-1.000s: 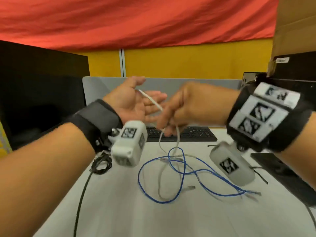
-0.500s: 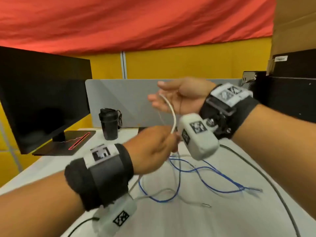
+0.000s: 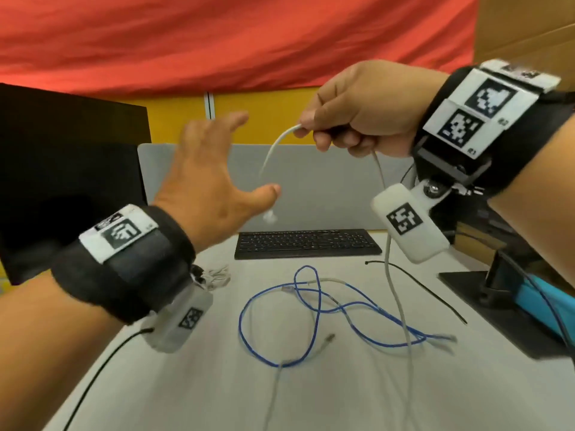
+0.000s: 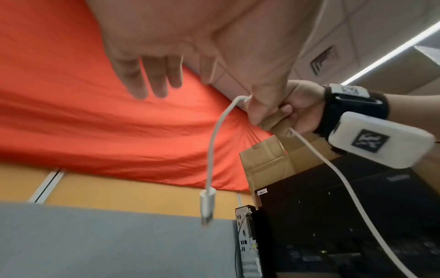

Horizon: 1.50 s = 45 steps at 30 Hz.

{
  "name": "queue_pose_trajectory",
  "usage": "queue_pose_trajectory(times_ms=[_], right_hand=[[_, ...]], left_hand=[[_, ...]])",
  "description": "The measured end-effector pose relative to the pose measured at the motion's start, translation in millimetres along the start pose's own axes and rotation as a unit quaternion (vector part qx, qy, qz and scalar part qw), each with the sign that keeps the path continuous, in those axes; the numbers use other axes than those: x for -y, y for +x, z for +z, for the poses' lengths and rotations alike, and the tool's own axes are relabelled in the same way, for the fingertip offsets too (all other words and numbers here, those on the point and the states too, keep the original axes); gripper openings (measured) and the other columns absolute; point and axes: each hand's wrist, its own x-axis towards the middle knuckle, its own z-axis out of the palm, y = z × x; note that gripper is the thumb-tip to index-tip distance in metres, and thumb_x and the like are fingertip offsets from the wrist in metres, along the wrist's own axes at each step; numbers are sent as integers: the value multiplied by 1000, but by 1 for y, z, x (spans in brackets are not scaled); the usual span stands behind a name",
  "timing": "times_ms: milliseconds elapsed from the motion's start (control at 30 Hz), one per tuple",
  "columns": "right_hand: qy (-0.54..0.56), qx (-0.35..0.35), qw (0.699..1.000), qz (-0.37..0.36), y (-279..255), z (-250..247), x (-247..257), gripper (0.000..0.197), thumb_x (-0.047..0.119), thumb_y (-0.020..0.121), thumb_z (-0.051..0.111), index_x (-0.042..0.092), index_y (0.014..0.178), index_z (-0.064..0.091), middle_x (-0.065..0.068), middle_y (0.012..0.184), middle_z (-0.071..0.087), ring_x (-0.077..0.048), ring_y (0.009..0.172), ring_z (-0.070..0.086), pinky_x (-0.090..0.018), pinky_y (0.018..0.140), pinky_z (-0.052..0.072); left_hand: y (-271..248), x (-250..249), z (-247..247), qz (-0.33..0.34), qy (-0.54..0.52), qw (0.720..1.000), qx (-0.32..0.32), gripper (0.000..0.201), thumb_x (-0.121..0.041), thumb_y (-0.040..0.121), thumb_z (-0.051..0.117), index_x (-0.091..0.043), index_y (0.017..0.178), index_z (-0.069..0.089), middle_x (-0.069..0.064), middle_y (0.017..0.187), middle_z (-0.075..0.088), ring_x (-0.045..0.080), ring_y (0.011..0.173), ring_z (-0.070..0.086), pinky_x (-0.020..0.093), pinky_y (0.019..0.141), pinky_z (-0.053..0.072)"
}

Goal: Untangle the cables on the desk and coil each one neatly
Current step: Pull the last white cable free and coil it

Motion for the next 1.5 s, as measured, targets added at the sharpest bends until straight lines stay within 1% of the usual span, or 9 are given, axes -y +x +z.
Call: queue_pose_trajectory(times_ms=[133,233,467,567,833,1033,1200,1400,1500], right_hand=[[72,-13,997,-1,0,-2,-14,18,18,97,55,14,83,67,2,61,58,-7,46,42,-19,38,29],[27,-61,996,57,-2,-11,-37,20,18,97,55,13,81,65,1,63,59,-10,48,47,-21,41,36],[31,120,992,11,-19,55,-63,29,37,79,75,22,103,71,0,78,69,-17,68,64,-29,65,54],[150,40,988,-21,-13,76,-68,10,17,90,68,8,91,72,2,61,59,-8,45,40,-19,41,33],[174,-96,980,-20,-18,121,-90,13,27,88,70,16,82,75,4,60,59,-6,48,41,-20,46,36],[-141,29,986,-83,-52,159,-93,34,31,96,56,12,69,62,-1,61,59,-13,58,53,-31,59,45],[-184,51,977,-98,-53,124,-60,23,29,85,69,26,62,65,15,56,61,-2,52,54,-14,48,39],[-82,-90,989,-87,-30,97,-58,13,30,81,77,22,71,73,19,53,60,2,48,51,-11,48,38],[23,-93,995,-16,-38,124,-75,16,27,87,71,16,76,76,0,66,69,-15,60,59,-35,64,53]], left_hand=[[1,0,3,-93,-246,946,187,23,-31,101,53,-15,104,69,6,91,74,9,71,66,29,72,52],[-13,12,1,-179,-436,857,208,24,-24,103,50,-10,96,67,-1,62,52,13,53,51,29,60,55],[-22,5,7,-279,-490,768,305,34,-32,100,38,-16,80,60,-2,61,33,12,50,26,23,44,28],[-29,2,12,-280,-551,731,288,34,-26,102,36,-15,82,62,-2,64,38,12,53,30,25,51,33],[-42,4,12,-215,-677,679,188,19,-23,95,53,-11,93,67,5,84,72,16,72,68,24,62,56],[-49,14,36,-210,-516,824,101,25,-13,104,46,-6,92,67,5,106,77,17,100,73,29,87,59],[-72,26,40,-76,-229,949,204,28,-25,102,49,-4,89,63,2,81,71,13,73,65,41,73,54],[-91,14,35,-259,-598,727,218,31,-17,104,43,-5,96,71,11,76,69,17,55,52,29,60,47],[-90,7,27,-248,-716,615,215,25,-21,98,50,-8,95,72,5,69,58,13,53,47,26,58,46]])
